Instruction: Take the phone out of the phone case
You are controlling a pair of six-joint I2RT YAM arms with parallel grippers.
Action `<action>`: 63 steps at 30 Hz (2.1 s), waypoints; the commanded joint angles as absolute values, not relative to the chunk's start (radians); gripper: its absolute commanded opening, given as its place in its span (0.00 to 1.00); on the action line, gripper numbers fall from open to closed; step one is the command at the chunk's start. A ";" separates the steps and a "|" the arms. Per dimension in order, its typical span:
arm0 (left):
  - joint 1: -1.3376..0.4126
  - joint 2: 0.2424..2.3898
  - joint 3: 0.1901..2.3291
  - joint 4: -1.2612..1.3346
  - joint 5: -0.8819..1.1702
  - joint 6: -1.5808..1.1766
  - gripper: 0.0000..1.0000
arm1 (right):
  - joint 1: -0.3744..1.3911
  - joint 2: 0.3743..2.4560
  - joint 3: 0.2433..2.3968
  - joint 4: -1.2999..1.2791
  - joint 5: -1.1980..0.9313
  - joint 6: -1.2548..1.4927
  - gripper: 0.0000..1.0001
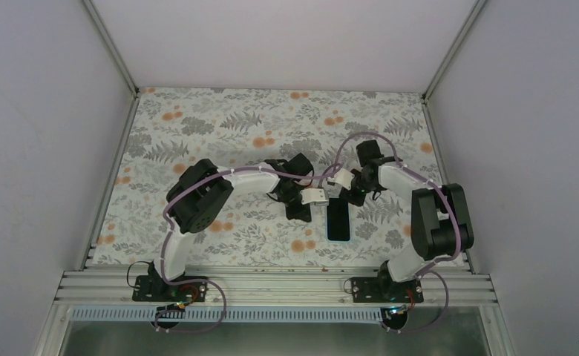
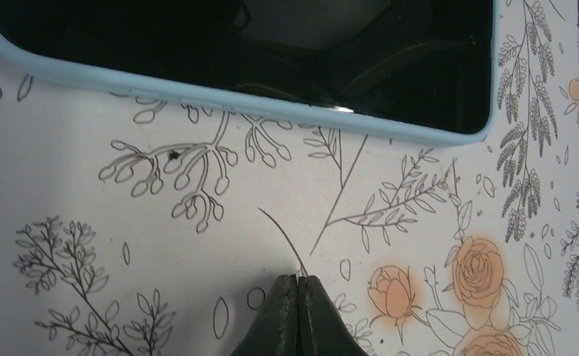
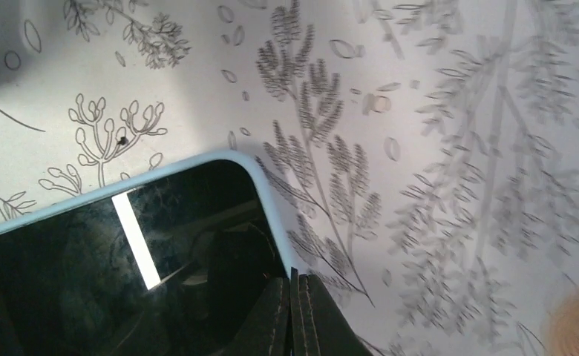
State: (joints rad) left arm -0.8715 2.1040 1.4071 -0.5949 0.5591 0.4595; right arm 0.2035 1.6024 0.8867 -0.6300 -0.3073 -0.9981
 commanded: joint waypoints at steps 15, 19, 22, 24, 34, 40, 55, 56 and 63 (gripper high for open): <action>-0.964 2.090 1.335 -0.439 0.380 0.472 0.02 | 0.008 1.606 0.903 -0.894 -0.403 -1.074 0.04; -0.995 2.120 1.382 -0.466 0.390 0.473 0.02 | 0.012 1.650 0.933 -0.912 -0.432 -1.078 0.04; -1.027 2.149 1.419 -0.527 0.432 0.492 0.02 | 0.027 1.699 0.945 -0.900 -0.431 -1.072 0.04; -1.058 2.169 1.434 -0.562 0.437 0.504 0.02 | 0.042 1.731 0.955 -0.881 -0.421 -1.062 0.04; -1.088 2.175 1.440 -0.563 0.445 0.493 0.02 | 0.140 1.843 1.070 -0.854 -0.431 -1.000 0.04; -1.091 2.182 1.443 -0.536 0.426 0.471 0.02 | 0.252 1.890 1.097 -0.912 -0.435 -1.018 0.04; -1.065 1.984 1.452 -0.773 0.476 0.584 0.81 | 0.054 1.678 1.099 -0.863 -0.389 -1.034 0.36; -1.060 1.953 1.460 -0.839 0.503 0.610 0.85 | 0.038 1.654 1.081 -0.884 -0.381 -1.065 0.41; -0.921 1.743 1.441 -0.927 0.485 0.572 1.00 | 0.102 1.481 0.952 -0.887 -0.283 -1.000 0.98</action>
